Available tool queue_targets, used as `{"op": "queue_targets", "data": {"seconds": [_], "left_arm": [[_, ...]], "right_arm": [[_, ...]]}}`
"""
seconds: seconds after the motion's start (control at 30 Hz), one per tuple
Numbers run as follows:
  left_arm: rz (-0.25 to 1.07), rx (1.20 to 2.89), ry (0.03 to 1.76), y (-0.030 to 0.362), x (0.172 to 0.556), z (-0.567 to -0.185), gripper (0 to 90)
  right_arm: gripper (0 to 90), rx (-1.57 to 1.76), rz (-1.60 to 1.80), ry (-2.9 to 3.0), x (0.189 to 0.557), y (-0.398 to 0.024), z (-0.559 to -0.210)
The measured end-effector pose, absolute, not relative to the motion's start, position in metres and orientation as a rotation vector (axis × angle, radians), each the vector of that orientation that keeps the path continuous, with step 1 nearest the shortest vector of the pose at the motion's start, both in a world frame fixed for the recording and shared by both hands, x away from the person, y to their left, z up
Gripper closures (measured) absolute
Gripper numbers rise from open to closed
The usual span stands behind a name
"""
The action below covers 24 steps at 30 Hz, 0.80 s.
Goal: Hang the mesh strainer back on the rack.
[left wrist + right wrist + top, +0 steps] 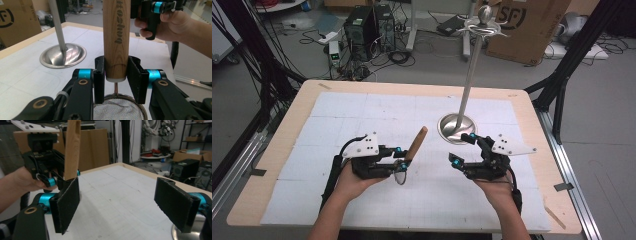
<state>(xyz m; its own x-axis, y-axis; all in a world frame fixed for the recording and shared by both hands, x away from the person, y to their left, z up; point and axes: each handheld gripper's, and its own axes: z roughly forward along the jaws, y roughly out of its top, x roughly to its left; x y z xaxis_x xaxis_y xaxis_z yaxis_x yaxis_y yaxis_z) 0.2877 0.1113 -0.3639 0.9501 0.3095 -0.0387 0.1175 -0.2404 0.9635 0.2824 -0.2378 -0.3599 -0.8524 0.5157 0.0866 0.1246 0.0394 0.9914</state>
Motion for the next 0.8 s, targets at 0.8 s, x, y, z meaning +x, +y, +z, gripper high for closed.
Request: {"op": "queue_targets", "data": {"seconds": [0.8], "left_arm": [[0.160, 1.802, 0.267, 0.086, 0.292, -0.358, 68.6]], "right_arm": [[28.8, 0.525, 1.976, 2.117, 0.289, -0.207, -0.336]]}}
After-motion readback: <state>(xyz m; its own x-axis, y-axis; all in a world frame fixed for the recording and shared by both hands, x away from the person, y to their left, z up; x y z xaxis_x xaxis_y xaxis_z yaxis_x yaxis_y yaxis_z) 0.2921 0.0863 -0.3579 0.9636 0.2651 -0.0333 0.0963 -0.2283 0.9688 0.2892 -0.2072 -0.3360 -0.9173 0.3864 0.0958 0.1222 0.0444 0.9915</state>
